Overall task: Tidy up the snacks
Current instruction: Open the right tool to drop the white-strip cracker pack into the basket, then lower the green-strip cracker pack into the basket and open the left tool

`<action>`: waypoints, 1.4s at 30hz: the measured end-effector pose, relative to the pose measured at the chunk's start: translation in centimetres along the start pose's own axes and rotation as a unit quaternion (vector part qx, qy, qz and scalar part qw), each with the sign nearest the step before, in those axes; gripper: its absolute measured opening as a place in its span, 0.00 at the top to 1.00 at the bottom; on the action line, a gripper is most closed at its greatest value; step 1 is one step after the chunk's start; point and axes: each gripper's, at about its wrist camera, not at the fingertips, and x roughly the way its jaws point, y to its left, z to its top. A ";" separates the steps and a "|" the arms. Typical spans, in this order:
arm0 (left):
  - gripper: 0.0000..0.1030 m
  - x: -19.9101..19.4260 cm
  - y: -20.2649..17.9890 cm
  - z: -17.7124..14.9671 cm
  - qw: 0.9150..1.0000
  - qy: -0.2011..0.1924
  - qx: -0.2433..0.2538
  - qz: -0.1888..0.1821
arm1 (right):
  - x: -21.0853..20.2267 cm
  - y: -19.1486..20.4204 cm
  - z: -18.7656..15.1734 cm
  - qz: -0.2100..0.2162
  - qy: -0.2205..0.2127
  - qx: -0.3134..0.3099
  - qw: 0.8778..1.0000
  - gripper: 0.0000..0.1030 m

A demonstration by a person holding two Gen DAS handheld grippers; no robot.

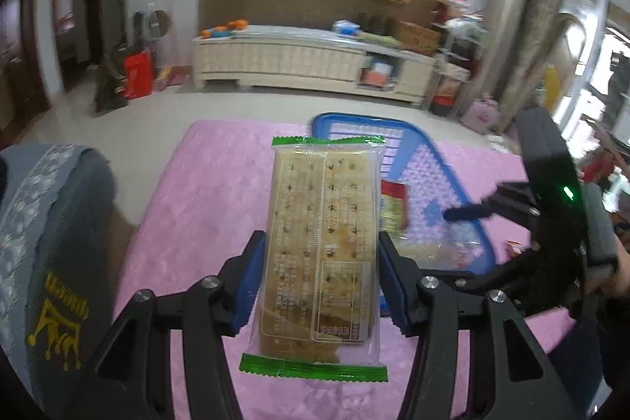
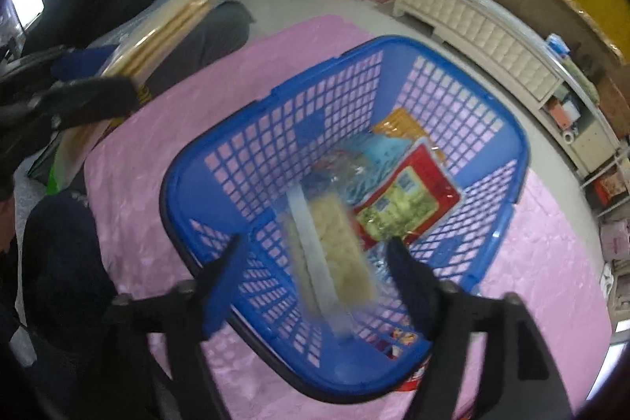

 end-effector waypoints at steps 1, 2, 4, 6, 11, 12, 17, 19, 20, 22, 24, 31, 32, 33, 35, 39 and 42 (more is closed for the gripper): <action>0.50 0.0 -0.3 0.0 1.000 -0.001 0.009 -0.007 | -0.4 -0.2 -0.2 0.001 -0.005 0.008 1.000 0.07; 0.50 0.0 -0.6 -0.1 1.000 -0.001 0.017 -0.007 | -0.9 -0.4 -0.5 0.004 -0.011 0.015 1.000 0.05; 0.50 0.0 -1.1 -0.2 1.000 0.003 0.031 -0.007 | -1.7 -0.4 -0.9 -0.004 -0.020 0.020 1.000 0.02; 0.50 0.1 -1.6 -0.1 0.999 0.007 0.039 -0.010 | -2.8 -0.4 -1.5 -0.026 -0.032 0.022 0.999 0.01; 0.50 0.9 -2.3 0.3 0.998 0.017 0.058 -0.009 | -4.8 -1.4 -2.9 -0.055 -0.056 0.074 0.994 0.00; 0.50 1.0 -2.5 0.4 0.998 0.018 0.064 -0.008 | -5.0 -1.7 -3.1 -0.056 -0.059 0.086 0.993 0.00; 0.50 2.1 -3.8 1.1 0.994 0.025 0.107 0.002 | -6.0 -3.0 -4.0 -0.097 -0.073 0.138 0.983 0.00; 0.50 2.6 -4.2 1.4 0.992 0.028 0.120 0.005 | -6.1 -3.6 -4.2 -0.101 -0.079 0.159 0.979 0.00; 0.50 2.8 -4.3 1.5 0.992 0.029 0.125 0.004 | -6.1 -4.0 -4.5 -0.101 -0.081 0.171 0.977 0.00; 0.50 3.5 -4.7 1.9 0.990 0.031 0.138 0.001 | -6.2 -4.4 -4.6 -0.104 -0.085 0.182 0.974 0.00; 0.50 4.3 -5.2 2.1 0.987 0.035 0.160 -0.004 | -6.3 -4.7 -4.7 -0.110 -0.089 0.188 0.972 0.00; 0.50 6.9 -6.5 2.7 0.976 0.043 0.211 -0.012 | -6.1 -6.0 -5.4 -0.128 -0.097 0.214 0.964 0.00; 0.50 7.1 -6.6 2.7 0.976 0.044 0.214 -0.016 | -5.9 -6.2 -5.5 -0.129 -0.095 0.216 0.963 0.00; 0.50 7.2 -6.7 2.7 0.975 0.045 0.215 -0.020 | -5.8 -6.3 -5.5 -0.130 -0.095 0.218 0.963 0.00; 0.50 7.7 -6.9 2.4 0.973 0.048 0.223 -0.028 | -5.5 -6.6 -5.7 -0.130 -0.093 0.225 0.961 0.00; 0.50 8.8 -7.3 2.0 0.969 0.061 0.238 -0.032 | -5.1 -7.0 -6.2 -0.126 -0.095 0.235 0.959 0.00; 0.50 9.1 -6.9 2.2 0.969 0.060 0.235 -0.040 | -5.0 -7.1 -6.6 -0.120 -0.095 0.239 0.959 0.00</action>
